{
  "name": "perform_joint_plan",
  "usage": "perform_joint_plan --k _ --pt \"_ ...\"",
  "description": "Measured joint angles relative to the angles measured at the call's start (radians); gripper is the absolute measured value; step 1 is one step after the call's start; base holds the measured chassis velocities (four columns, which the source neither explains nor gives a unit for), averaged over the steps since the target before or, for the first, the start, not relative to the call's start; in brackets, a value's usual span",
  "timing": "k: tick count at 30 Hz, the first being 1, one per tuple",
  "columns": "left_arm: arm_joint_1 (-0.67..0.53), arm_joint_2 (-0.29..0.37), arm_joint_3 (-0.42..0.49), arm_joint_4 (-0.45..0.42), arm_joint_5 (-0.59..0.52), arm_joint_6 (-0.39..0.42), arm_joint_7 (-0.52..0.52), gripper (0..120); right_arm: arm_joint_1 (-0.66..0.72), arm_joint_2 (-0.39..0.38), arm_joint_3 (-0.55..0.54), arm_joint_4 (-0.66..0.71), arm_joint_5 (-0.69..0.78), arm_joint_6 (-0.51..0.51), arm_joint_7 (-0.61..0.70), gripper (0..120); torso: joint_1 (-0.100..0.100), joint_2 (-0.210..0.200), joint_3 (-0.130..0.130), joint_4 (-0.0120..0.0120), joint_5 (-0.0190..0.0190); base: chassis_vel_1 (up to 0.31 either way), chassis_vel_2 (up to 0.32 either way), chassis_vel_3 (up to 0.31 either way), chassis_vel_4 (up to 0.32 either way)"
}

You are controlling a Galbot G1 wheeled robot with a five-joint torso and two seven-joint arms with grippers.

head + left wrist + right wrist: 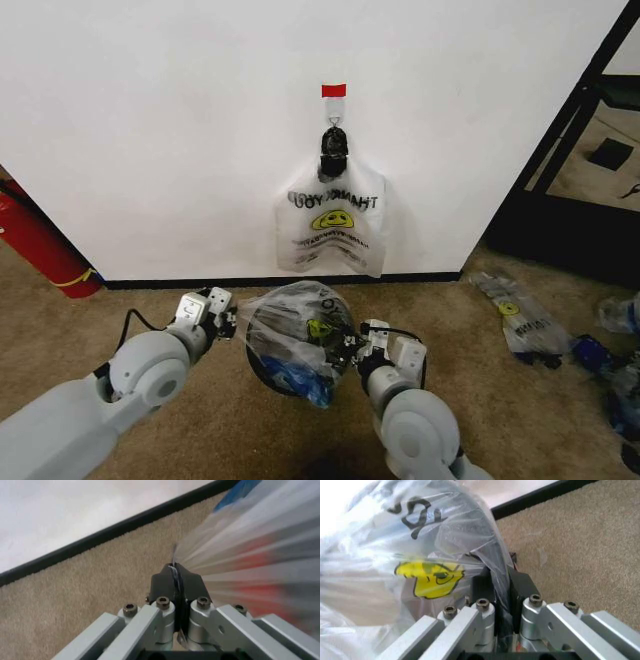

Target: Pick up the garbage bag from the wall and place it over the trash bin.

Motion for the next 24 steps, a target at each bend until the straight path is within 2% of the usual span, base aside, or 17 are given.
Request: perform_joint_plan --k 5,11,17,20,24 --pt "0.076 0.004 -0.030 -0.017 0.002 -0.031 0.032 0 0.005 -0.008 0.049 0.016 0.092 0.029 0.008 1 0.000 0.000 0.000 0.0002 0.0001 0.000 0.000 0.000 0.000" --pt "0.120 -0.056 -0.027 -0.019 0.012 -0.066 0.063 0 -0.006 -0.012 0.089 0.057 0.171 0.048 0.002 1 0.000 0.000 0.000 -0.0001 0.0000 0.000 0.000 0.000 0.000" --pt "0.146 -0.087 -0.037 -0.035 0.015 -0.099 0.067 0 -0.011 -0.011 0.103 0.053 0.173 0.062 0.002 1 0.000 0.000 0.000 0.0000 -0.0002 0.000 0.000 0.000 0.000" --pt "0.154 -0.089 -0.048 -0.058 0.019 -0.104 0.057 6 -0.014 -0.012 0.104 0.045 0.162 0.068 0.002 1 0.000 0.000 0.000 0.0000 0.0001 0.000 0.000 0.000 0.000" --pt "0.179 -0.087 -0.113 -0.140 0.031 -0.106 0.015 22 -0.015 -0.011 0.109 0.013 0.125 0.085 0.004 1 0.000 0.000 0.000 0.0000 0.0001 0.000 0.000 0.000 0.000"
